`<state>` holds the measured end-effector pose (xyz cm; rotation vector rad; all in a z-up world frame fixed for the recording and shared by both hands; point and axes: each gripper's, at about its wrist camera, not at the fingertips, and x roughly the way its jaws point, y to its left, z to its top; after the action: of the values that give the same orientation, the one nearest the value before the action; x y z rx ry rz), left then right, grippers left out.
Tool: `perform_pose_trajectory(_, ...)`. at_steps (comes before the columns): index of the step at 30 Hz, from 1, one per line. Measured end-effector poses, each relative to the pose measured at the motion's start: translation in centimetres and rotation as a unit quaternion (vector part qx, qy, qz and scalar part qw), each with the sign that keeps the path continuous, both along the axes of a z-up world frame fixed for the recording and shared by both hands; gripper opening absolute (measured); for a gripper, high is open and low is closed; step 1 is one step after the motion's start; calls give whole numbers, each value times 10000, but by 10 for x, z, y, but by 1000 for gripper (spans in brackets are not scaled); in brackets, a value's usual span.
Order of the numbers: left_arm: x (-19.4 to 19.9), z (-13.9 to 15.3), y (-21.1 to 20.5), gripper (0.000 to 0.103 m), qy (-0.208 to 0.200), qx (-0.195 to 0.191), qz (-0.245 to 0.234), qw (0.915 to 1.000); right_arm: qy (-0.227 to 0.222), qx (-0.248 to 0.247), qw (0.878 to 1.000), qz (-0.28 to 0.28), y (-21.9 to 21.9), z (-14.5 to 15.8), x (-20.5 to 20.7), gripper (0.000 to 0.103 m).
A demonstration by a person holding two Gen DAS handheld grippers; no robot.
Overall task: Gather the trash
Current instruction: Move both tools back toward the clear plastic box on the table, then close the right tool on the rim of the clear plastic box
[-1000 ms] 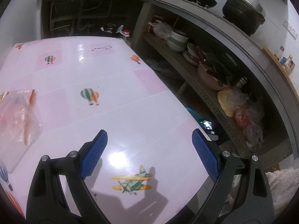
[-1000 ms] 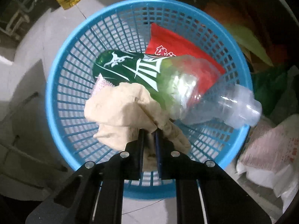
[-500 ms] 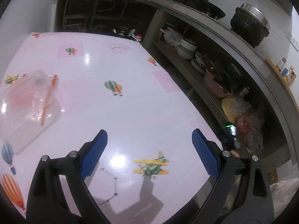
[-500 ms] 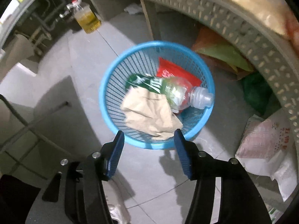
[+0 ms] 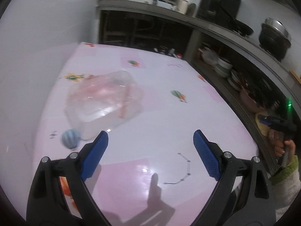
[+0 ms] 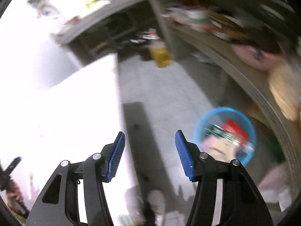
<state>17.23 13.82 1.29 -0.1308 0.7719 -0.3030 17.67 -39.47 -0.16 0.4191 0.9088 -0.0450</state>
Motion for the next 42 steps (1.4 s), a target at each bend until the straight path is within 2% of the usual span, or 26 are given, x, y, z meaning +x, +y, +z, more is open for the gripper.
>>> perform_pose_trajectory(3,0,3,20,88,-152,74,285,9995,-255,385,9971,610,49,21,18,56)
perform_pose_trajectory(6,1,5,37,88,-324,72,507,9982,-287,998,9862,1293,101,26,40,57)
perform_pose_trajectory(9,16,3,63,88,-333,-185,782,9962,-94,1653,9677,1902,155,22,70,57)
perform_pose_trajectory(12,37,-7,81,88,-113,-500,1003,9936,127,2258,9454,2345,203,15,104,57)
perform_pose_trajectory(15,53,-20,93,88,115,-891,1023,9907,347,2539,9306,2615,257,6,146,57)
perform_pose_trajectory(19,67,-36,101,88,373,-1321,909,9864,782,2840,9155,2739,304,-21,198,57)
perform_pose_trajectory(22,69,-41,100,88,484,-1631,825,9820,1321,2837,9074,2806,328,-47,214,57)
perform_pose_trajectory(24,66,-41,95,87,468,-1710,720,9815,1438,2855,9020,2901,331,-53,209,57)
perform_pose_trajectory(27,58,-36,85,86,447,-1711,561,9826,1359,2667,9056,3006,322,-49,195,57)
perform_pose_trajectory(30,47,-31,67,86,401,-1698,208,9844,1409,2612,9054,3037,299,-48,178,57)
perform_pose_trajectory(34,24,-27,30,86,498,-1913,-368,9796,1456,2444,9134,2911,261,-52,148,57)
perform_pose_trajectory(36,14,-27,8,86,615,-2116,-784,9723,1408,2336,9215,2765,237,-49,139,57)
perform_pose_trajectory(38,0,-29,-19,86,817,-2378,-1323,9588,1362,2424,9247,2599,217,-46,138,57)
perform_pose_trajectory(39,-7,-29,-34,86,908,-2442,-1606,9520,1289,2381,9312,2439,202,-43,134,57)
perform_pose_trajectory(41,-18,-25,-49,86,827,-2381,-1861,9497,1113,2106,9482,2100,182,-36,128,57)
perform_pose_trajectory(42,-24,-19,-53,86,645,-2300,-1954,9512,990,2022,9561,1877,169,-32,122,57)
